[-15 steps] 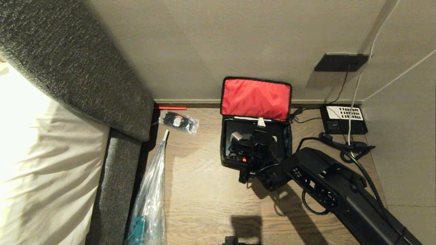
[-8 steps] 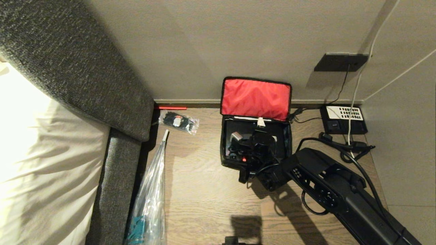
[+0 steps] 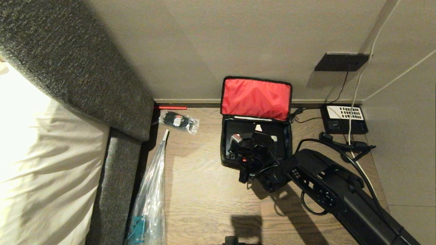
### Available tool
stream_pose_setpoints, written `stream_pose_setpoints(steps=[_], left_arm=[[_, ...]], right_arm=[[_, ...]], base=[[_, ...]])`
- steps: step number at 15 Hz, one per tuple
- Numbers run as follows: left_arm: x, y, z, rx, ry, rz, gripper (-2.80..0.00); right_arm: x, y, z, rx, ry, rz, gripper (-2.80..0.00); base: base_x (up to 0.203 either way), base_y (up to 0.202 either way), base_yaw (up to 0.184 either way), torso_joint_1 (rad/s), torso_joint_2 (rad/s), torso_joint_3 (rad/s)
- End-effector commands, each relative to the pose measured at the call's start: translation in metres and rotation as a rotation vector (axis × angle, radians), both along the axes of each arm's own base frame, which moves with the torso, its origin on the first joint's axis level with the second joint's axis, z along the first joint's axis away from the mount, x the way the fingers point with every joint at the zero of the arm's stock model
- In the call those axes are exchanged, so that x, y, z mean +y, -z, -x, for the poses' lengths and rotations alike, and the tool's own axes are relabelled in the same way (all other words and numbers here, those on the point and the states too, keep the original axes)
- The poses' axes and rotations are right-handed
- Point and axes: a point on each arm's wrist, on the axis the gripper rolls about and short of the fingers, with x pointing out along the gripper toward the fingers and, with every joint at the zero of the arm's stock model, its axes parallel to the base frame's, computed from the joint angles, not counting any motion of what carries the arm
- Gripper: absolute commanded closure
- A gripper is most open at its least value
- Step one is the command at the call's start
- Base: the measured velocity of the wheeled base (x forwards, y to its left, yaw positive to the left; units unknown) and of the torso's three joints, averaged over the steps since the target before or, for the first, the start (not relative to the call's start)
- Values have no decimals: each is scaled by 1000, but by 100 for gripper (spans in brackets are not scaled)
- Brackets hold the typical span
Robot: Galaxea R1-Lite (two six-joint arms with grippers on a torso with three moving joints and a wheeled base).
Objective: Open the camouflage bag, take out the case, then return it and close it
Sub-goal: Grip the handle, then lift the black box
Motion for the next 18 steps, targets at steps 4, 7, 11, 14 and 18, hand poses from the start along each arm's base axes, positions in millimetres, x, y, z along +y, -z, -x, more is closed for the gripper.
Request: stream_pose_setpoints(steps=[4, 7, 11, 14, 18], left_arm=[[0, 0, 0, -1, 0, 0, 0], [0, 0, 0, -1, 0, 0, 0], [0, 0, 0, -1, 0, 0, 0], [0, 0, 0, -1, 0, 0, 0], [0, 0, 0, -1, 0, 0, 0]], right_arm=[[0, -12, 2, -47, 5, -12, 0], [-2, -16, 6, -47, 6, -19, 0], [5, -34, 18, -66, -14, -35, 0], [13, -46, 26, -99, -34, -46, 0], [24, -51, 38, -105, -62, -51, 0]], base=[[0, 0, 0, 0, 0, 0], [0, 0, 0, 0, 0, 0], [0, 0, 0, 0, 0, 0], [0, 0, 0, 0, 0, 0], [0, 0, 0, 0, 0, 0]])
